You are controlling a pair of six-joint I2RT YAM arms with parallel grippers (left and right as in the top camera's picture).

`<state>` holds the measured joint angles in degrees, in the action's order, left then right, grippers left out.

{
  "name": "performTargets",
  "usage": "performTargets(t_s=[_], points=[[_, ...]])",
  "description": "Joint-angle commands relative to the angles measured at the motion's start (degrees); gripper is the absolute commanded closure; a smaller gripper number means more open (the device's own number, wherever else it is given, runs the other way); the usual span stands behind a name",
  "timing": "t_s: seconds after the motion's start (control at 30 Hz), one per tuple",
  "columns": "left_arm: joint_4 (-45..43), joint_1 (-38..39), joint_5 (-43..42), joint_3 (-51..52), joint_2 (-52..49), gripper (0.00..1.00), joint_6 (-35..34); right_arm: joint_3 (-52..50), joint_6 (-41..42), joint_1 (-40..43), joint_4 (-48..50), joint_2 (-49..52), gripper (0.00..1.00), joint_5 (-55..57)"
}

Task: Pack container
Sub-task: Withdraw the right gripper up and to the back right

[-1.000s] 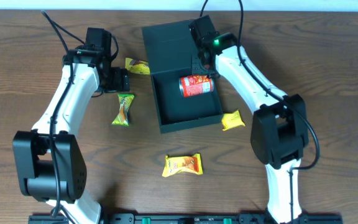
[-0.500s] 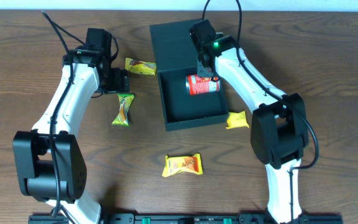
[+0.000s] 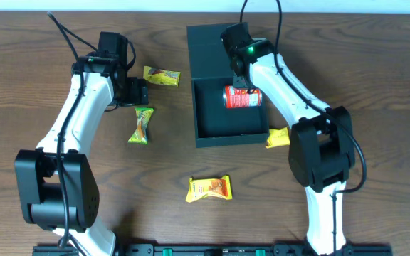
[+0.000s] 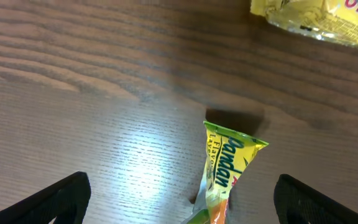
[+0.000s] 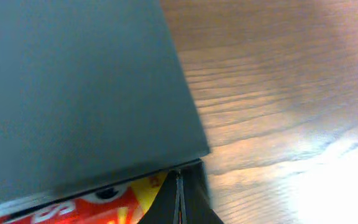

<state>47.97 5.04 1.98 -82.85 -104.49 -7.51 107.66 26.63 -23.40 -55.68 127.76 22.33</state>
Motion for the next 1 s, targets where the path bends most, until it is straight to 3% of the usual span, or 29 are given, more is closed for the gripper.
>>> performTargets(t_s=[0.0,0.3,0.57,0.8,0.97], points=[[-0.3,-0.1,1.0,0.2,-0.1,0.05,-1.0,4.0,1.4,1.0,0.7,-0.8,0.99,-5.5],[0.0,-0.1,1.0,0.2,-0.1,0.05,-1.8,15.6,-1.8,2.4,-9.6,-0.8,0.98,-1.6],[-0.1,-0.1,1.0,0.2,-0.1,0.05,-1.8,12.8,10.2,6.5,-29.5,-0.8,0.98,-0.2],[0.0,-0.1,1.0,0.2,-0.1,0.05,-1.7,1.0,10.6,5.7,-25.6,-0.8,0.98,-8.2],[0.0,-0.1,1.0,0.2,-0.1,0.05,-1.7,-1.7,10.6,5.1,-22.5,-0.8,0.98,-18.2]])
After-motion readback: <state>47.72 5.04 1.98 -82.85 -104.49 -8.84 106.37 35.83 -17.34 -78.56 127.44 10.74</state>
